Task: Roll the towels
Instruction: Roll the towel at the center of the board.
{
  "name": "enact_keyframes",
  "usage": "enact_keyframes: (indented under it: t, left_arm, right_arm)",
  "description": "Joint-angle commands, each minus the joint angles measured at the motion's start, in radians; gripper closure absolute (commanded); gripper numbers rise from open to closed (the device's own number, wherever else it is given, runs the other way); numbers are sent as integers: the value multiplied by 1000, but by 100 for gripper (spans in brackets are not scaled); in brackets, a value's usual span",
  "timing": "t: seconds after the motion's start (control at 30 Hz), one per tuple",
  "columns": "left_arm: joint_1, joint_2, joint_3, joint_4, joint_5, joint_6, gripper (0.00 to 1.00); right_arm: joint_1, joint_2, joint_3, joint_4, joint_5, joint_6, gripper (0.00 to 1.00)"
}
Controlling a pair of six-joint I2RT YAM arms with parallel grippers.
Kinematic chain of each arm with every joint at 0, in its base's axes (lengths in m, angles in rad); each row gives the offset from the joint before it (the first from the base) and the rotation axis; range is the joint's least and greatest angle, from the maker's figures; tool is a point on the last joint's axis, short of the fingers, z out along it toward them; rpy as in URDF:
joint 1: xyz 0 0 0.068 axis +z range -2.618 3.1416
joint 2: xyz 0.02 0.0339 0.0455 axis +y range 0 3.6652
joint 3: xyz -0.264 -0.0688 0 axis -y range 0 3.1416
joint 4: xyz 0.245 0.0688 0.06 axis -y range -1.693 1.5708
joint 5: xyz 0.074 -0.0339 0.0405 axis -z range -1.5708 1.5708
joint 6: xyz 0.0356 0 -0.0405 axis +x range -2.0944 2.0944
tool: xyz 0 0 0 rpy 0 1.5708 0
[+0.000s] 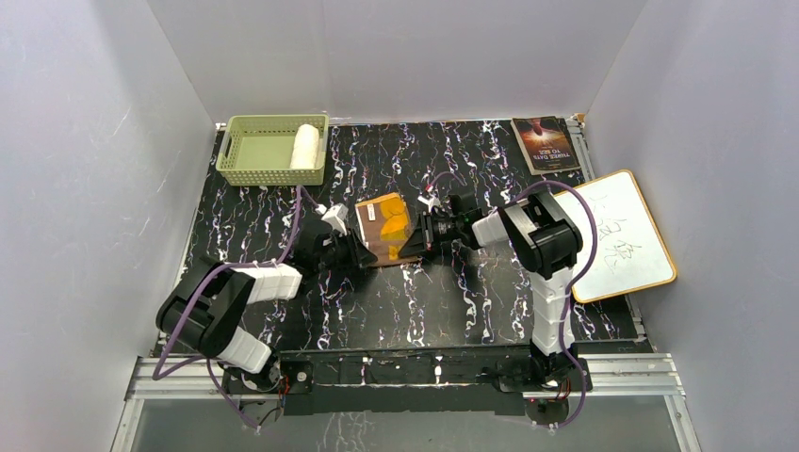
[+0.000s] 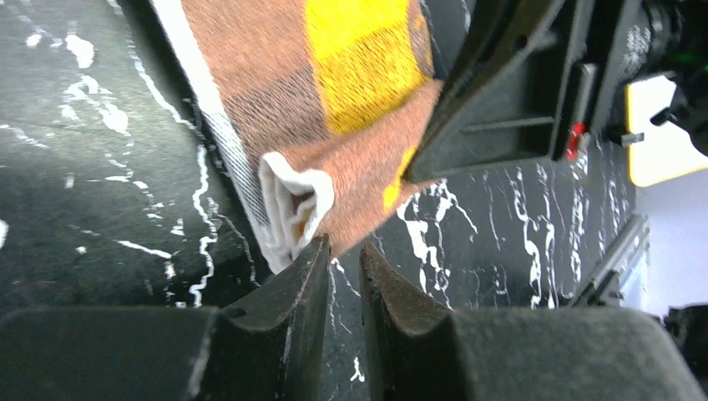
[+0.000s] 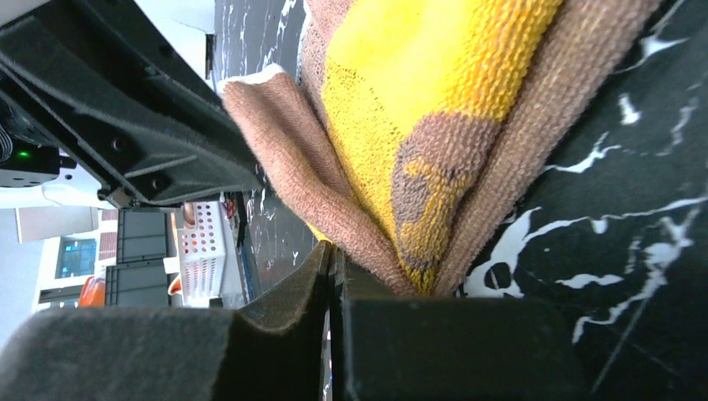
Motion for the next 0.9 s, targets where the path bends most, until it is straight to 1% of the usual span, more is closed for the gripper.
enact_keyframes:
  t: [0.0,0.13,0.17,0.2,0.23,0.27,0.3,0.33,0.57,0.73,0.87]
  left_arm:
    - [2,-2,19,43,170,42,80]
    - [-3,91,23,246,288,-24,80]
    - [-3,126,23,305,316,-52,80]
    - [-4,154,26,354,333,-78,80]
    - [-4,175,32,400,351,-103,81]
    - [-5,196,40,438,364,-125,81]
    - [-6,212,50,467,370,-143,81]
    - [-6,224,60,483,374,-153,81]
    - [-8,221,108,507,336,-141,81]
    - [-8,221,142,392,263,-79,82]
    - [-8,280,148,333,179,-45,85]
  right_arm:
    - [-41,103,3,-199,303,-95,100]
    - [-41,109,25,-223,306,-95,100]
    - [-41,109,26,-226,306,-121,100]
    - [-41,110,28,-231,307,73,100]
    - [-41,111,28,-235,309,95,100]
    - [-40,111,27,-239,309,93,90]
    - [-41,110,24,-240,309,92,100]
    - [-41,108,24,-242,310,89,100]
    - [-42,105,25,-252,315,79,100]
    - [-41,108,34,-261,315,72,100]
    - [-41,105,39,-270,316,66,100]
